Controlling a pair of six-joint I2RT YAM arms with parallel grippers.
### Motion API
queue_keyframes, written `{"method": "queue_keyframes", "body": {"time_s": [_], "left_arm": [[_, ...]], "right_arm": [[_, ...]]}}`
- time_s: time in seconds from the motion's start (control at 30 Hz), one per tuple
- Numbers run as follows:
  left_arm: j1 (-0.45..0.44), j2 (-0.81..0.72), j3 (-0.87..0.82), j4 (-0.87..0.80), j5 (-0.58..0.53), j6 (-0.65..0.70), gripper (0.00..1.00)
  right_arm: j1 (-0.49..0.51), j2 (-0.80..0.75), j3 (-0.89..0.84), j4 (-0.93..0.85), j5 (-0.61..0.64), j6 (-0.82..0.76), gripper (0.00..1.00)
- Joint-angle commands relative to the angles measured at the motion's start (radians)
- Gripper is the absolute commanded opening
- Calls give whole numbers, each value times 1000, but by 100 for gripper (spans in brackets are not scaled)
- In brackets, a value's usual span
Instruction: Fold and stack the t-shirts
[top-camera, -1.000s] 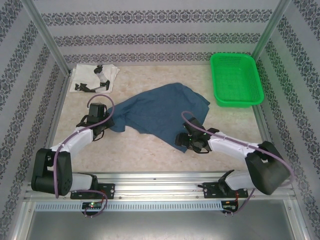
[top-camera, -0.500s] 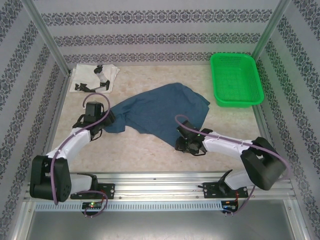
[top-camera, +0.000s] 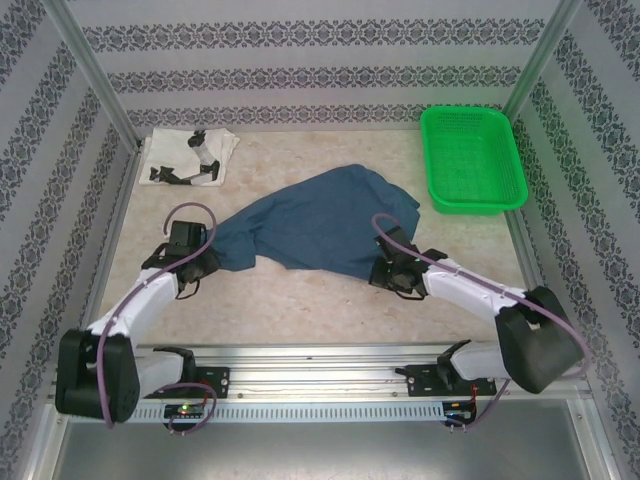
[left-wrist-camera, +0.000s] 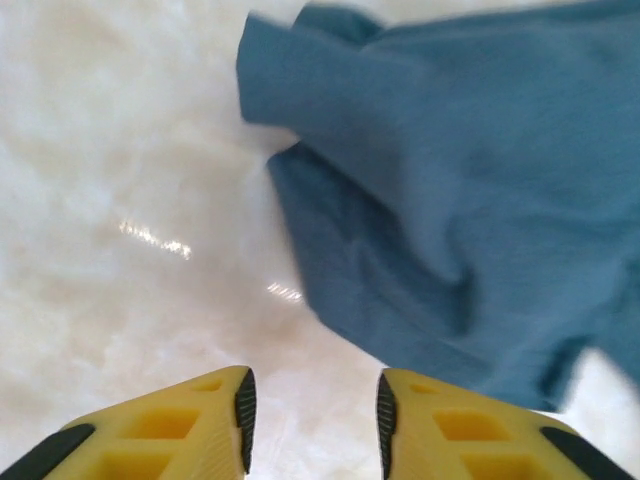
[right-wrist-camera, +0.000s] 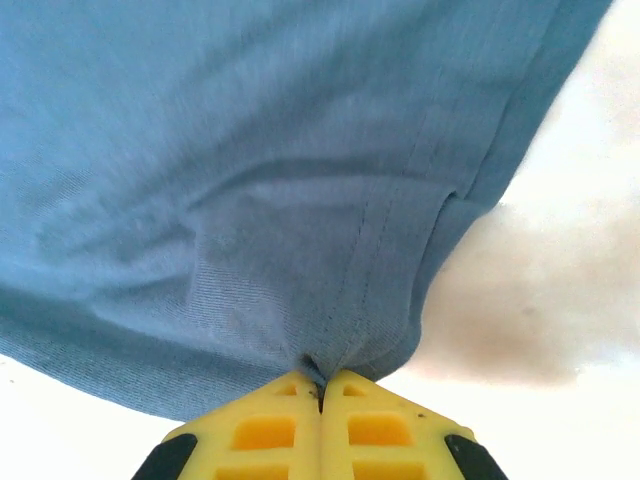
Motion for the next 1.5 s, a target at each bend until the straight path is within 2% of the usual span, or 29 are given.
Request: {"method": "queue_keyframes", "body": {"time_s": [0.0, 0.07, 0.17, 0.3, 0.53, 0.63, 0.8, 0.83, 1.03, 1.17, 1.33, 1.47], "left_arm": [[7, 94, -2, 40, -20, 7, 34], [7, 141, 2, 89, -3, -2, 37], [7, 206, 17, 151, -43, 3, 44], [6, 215, 27, 211, -36, -17, 50], [4, 284, 45, 284, -24, -35, 50], [5, 343, 80, 280, -14, -37, 41], [4, 369, 130, 248, -4, -18, 8], [4, 358, 140, 239, 3, -11, 5], [-30, 271, 243, 120, 21, 57, 3], [-34, 306, 369, 39, 11, 126, 4], [-49, 500, 568, -69, 107, 183, 5], [-126, 652, 700, -113, 101, 203, 4]], "right_arm": [[-25, -41, 18, -58, -1, -66, 0], [-31, -49, 33, -72, -9, -76, 0], [-35, -53, 36, -72, -15, -82, 0], [-34, -57, 30, -74, -26, -85, 0], [-40, -68, 4, -64, -34, -91, 0], [-45, -73, 4, -70, -38, -97, 0], [-50, -98, 1, -80, -37, -99, 0], [-50, -102, 0, -82, -37, -99, 0], [-83, -120, -1, -90, -57, -123, 0], [-159, -119, 39, -112, -91, -182, 0], [-232, -78, 120, -156, -119, -260, 0], [-260, -47, 142, -154, -145, -282, 0]]}}
